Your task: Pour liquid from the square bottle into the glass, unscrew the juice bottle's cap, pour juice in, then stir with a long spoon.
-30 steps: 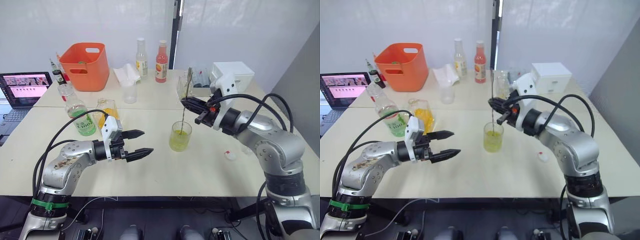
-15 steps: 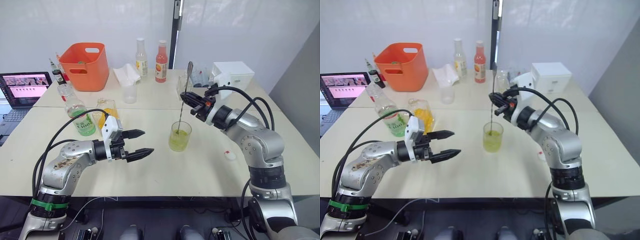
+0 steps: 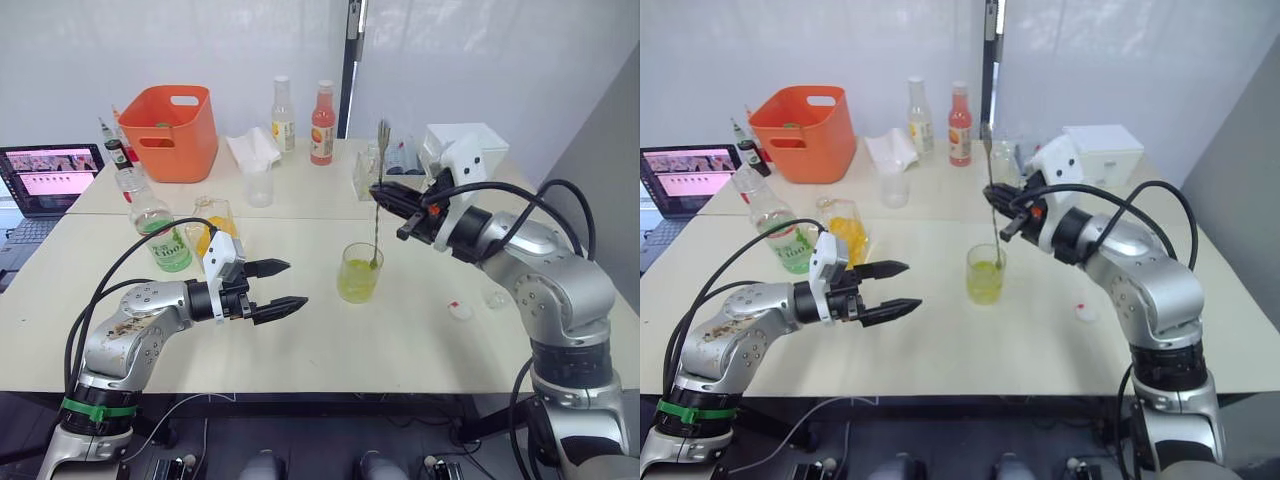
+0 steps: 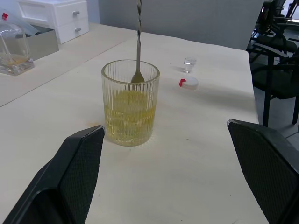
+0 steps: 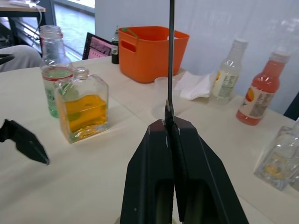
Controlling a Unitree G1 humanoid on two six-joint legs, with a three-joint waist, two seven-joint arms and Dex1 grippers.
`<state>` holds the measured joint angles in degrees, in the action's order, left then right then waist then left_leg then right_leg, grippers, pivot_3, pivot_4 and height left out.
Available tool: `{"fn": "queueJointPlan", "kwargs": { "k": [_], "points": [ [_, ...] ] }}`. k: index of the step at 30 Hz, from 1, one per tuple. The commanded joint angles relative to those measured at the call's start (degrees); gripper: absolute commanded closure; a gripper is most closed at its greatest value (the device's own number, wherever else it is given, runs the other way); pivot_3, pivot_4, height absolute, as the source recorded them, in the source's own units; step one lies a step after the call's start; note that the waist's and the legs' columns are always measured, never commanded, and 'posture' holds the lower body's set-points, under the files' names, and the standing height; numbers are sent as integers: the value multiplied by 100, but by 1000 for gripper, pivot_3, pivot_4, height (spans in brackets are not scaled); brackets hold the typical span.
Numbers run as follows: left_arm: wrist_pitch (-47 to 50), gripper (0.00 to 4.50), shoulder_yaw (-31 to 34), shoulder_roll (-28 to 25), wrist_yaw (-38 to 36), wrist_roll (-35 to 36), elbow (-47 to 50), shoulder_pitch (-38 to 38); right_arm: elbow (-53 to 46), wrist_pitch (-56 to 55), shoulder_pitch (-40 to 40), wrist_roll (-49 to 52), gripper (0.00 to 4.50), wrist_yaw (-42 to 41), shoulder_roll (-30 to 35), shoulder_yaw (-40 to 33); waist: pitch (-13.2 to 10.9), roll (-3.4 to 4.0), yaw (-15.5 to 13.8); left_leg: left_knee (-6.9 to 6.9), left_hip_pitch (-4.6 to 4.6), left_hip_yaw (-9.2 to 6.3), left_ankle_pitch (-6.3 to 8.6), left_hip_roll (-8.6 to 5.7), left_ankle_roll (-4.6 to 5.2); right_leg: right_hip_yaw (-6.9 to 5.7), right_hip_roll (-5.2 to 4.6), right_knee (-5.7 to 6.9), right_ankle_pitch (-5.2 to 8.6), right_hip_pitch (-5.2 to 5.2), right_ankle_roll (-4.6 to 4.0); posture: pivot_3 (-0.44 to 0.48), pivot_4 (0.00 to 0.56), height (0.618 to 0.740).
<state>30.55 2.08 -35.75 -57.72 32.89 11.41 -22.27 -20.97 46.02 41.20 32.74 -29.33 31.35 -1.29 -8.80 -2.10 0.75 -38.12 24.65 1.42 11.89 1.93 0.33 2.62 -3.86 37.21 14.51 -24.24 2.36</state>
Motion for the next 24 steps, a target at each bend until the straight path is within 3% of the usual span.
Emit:
{"fn": "queueJointPlan", "kwargs": {
  "k": [1,7,14,24],
  "points": [
    [-13,55,98,-62,-19,78,139,-97,-273,119,80,157,4500,103,-200,-44,0,0,3,0,0,0,0,0,0,0,1,0,0,0,0,0,150,715],
    [-3,55,91,-11,62,69,128,-122,304,-232,375,-13,4500,273,-847,-74,0,0,9,0,0,0,0,1,0,0,2,1,0,-1,0,0,150,715],
    [-36,55,114,-22,78,79,167,-23,1169,-969,541,-496,4500,194,-905,-150,0,0,-5,0,2,1,0,-3,0,-1,-2,0,0,-1,0,0,150,715],
    [34,55,161,-52,110,141,296,60,218,-217,145,-210,4500,-282,-233,-34,0,1,-1,0,0,0,0,0,0,-1,0,0,0,-1,0,0,150,715]
  ]
}}
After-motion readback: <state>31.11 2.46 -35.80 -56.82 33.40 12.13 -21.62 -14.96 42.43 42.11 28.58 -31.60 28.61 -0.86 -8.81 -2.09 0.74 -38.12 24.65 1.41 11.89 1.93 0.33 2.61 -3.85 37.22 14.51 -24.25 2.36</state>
